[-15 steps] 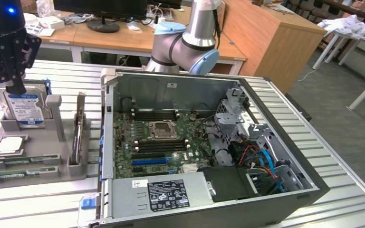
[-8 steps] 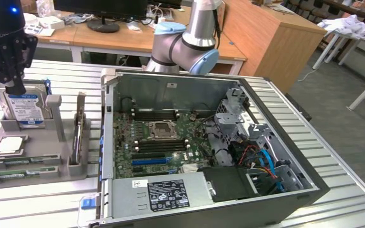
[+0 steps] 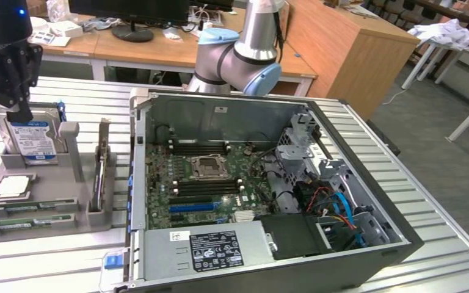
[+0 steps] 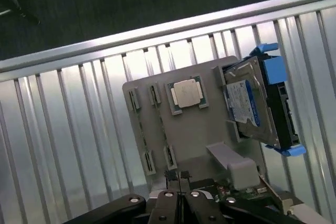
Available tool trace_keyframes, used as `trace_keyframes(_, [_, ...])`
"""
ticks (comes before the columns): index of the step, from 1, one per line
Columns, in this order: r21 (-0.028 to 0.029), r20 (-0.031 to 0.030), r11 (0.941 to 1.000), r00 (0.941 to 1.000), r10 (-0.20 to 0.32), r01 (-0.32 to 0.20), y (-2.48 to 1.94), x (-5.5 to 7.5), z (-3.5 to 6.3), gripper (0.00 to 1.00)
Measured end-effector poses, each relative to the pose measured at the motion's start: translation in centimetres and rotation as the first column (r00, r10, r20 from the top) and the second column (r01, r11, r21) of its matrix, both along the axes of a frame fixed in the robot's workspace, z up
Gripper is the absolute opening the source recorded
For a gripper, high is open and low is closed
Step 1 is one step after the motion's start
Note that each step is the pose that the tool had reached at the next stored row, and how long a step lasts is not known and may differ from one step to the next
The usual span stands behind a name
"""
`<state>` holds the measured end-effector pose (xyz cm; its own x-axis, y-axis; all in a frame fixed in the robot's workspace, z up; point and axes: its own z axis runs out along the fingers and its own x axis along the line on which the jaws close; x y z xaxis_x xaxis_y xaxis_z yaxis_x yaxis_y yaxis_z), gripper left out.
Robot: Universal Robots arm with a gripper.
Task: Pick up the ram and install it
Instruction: 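Pick up the ram and move it above insertion slot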
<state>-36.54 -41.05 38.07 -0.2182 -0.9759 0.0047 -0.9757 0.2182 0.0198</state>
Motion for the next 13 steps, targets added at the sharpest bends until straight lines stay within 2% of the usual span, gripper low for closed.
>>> trace_keyframes(3, [-0.0019, -0.0001, 0.9984, 0.9984, 0.056, -0.056, 0.0, 0.0, -0.01, 0.11])
trace_keyframes(7, [-0.0039, -0.0003, 0.9925, 0.9925, 0.122, -0.122, 0.0, 0.0, -0.04, 0.11])
trace_keyframes(13, [-0.0041, -0.0004, 0.992, 0.9921, 0.126, -0.126, 0.0, 0.0, -0.03, 0.11])
